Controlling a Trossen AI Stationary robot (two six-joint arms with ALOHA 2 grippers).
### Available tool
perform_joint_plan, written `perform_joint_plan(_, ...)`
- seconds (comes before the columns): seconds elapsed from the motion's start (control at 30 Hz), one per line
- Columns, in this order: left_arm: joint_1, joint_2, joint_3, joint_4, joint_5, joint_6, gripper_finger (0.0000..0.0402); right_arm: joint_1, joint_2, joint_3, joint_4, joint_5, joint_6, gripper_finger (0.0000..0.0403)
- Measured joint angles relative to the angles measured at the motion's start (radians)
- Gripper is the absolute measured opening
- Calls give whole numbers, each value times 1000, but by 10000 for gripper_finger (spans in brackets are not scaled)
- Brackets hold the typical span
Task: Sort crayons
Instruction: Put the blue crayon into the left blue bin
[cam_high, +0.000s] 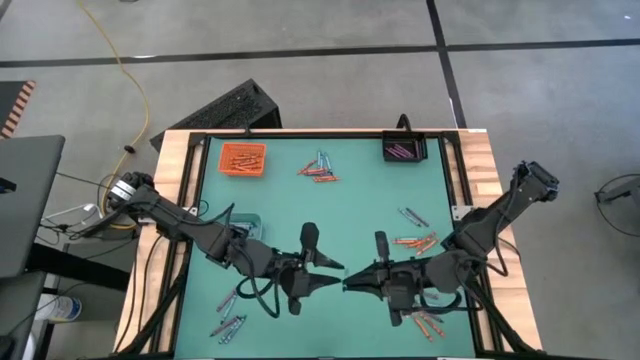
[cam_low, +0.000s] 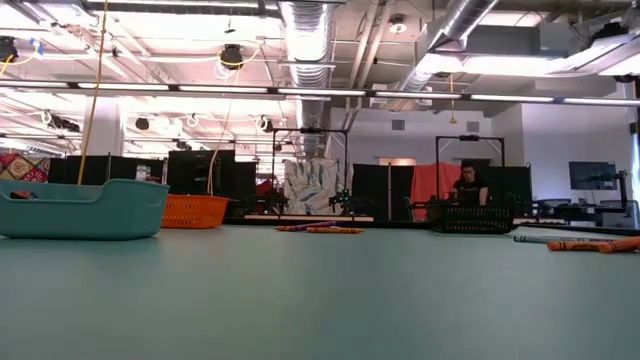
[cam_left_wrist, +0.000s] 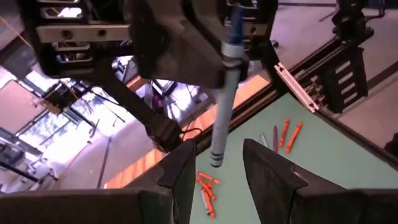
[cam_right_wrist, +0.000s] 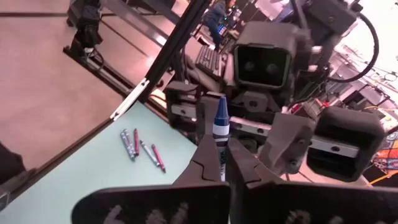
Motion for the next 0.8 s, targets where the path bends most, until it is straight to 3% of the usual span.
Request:
perform_joint_plan(0.47, -2, 2, 0, 104, 63, 17, 118, -43, 0, 0, 69, -56, -49, 0)
perform_joint_plan(0.8, 10, 2, 0, 105, 110, -5, 11, -47, 0, 0, 54, -76, -49, 1)
